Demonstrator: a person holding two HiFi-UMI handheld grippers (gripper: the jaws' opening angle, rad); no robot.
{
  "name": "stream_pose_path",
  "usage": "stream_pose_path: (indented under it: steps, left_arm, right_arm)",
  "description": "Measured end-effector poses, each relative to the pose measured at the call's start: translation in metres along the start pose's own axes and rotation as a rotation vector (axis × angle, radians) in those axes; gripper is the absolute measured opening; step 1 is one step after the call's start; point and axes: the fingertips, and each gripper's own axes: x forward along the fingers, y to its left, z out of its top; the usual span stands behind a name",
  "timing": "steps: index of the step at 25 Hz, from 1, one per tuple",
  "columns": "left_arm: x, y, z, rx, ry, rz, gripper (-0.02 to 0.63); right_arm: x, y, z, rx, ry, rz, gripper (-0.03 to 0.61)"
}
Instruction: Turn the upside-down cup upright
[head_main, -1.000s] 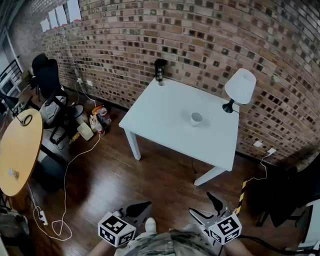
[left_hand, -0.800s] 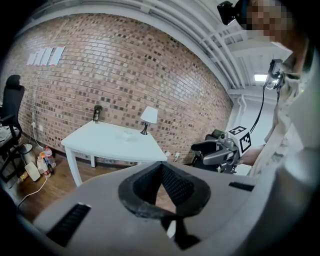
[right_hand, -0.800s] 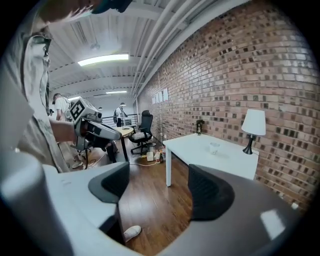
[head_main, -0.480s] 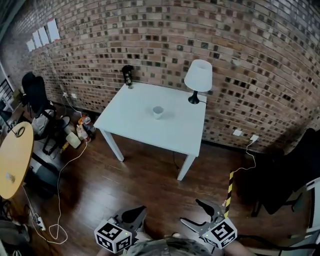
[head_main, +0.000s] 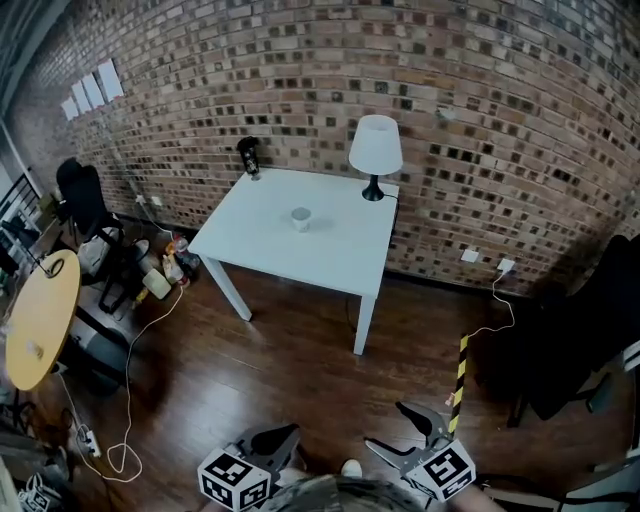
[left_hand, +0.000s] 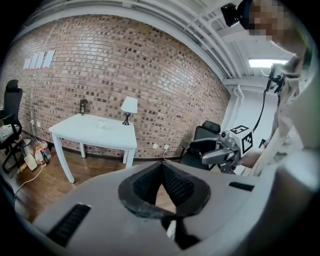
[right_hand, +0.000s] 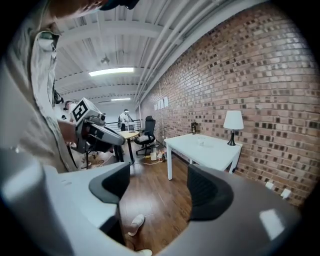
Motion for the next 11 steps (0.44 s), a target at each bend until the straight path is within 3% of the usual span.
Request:
stream_pose_path:
  steps: [5, 11]
  left_arm:
    - [0.016, -0.031, 0.01, 0.04, -0.004, -0.022, 0.006]
    - [0.017, -0.05, 0.02, 0.035, 0.003, -0.027, 0.006]
  right_arm:
    - [-0.022, -0.007, -0.003, -0.004, -0.009, -0.004, 0.357]
    - [-0.041, -0.009, 0.003, 0.011, -0.003, -0.002, 0.357]
